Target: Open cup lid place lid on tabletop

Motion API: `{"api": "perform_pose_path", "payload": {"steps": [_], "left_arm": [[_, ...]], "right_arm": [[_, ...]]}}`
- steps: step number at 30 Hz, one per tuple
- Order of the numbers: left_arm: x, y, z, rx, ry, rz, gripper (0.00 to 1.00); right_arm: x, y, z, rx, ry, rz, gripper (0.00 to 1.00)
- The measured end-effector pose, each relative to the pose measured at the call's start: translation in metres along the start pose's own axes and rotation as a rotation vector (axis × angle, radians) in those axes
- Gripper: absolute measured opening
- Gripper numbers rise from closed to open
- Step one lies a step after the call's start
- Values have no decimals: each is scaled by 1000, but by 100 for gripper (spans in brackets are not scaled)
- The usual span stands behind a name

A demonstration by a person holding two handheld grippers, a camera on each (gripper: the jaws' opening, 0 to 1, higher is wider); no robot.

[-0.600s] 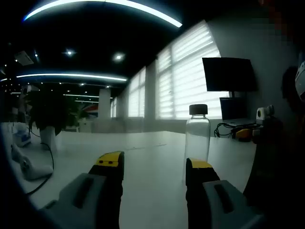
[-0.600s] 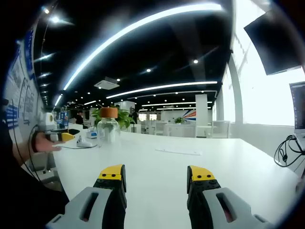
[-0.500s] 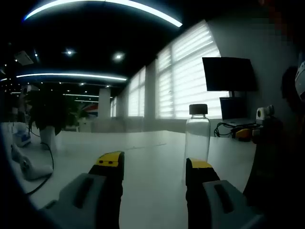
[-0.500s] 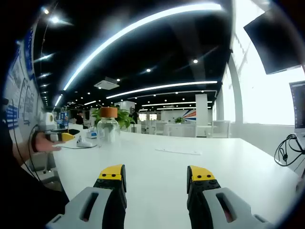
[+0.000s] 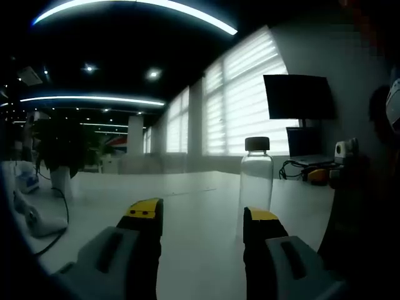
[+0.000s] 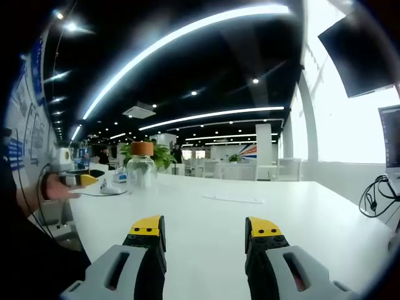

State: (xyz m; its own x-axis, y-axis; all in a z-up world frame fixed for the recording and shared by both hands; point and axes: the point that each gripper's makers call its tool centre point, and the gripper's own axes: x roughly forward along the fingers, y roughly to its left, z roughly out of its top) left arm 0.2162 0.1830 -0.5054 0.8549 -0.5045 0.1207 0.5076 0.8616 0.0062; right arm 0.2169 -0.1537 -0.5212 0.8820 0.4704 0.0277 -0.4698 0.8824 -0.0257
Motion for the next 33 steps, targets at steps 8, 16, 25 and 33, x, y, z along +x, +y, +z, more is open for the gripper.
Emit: {"api": "perform_pose_path", "payload": {"steps": [8,16,25,33], "left_arm": [[-1,0,-1,0,1,0,47],[-1,-2,0,12,2,-4,47],[-2,-5,3,-23,-10,-22,44],[-3,-2,2,-11,-9,-14,47]], "right_arm": [[0,1,0,-3,1,1,45],[0,1,-1,-1,3,0,45],[1,2,-1,-1,2,1,45],[1,1,-1,-1,2,-1,45]]}}
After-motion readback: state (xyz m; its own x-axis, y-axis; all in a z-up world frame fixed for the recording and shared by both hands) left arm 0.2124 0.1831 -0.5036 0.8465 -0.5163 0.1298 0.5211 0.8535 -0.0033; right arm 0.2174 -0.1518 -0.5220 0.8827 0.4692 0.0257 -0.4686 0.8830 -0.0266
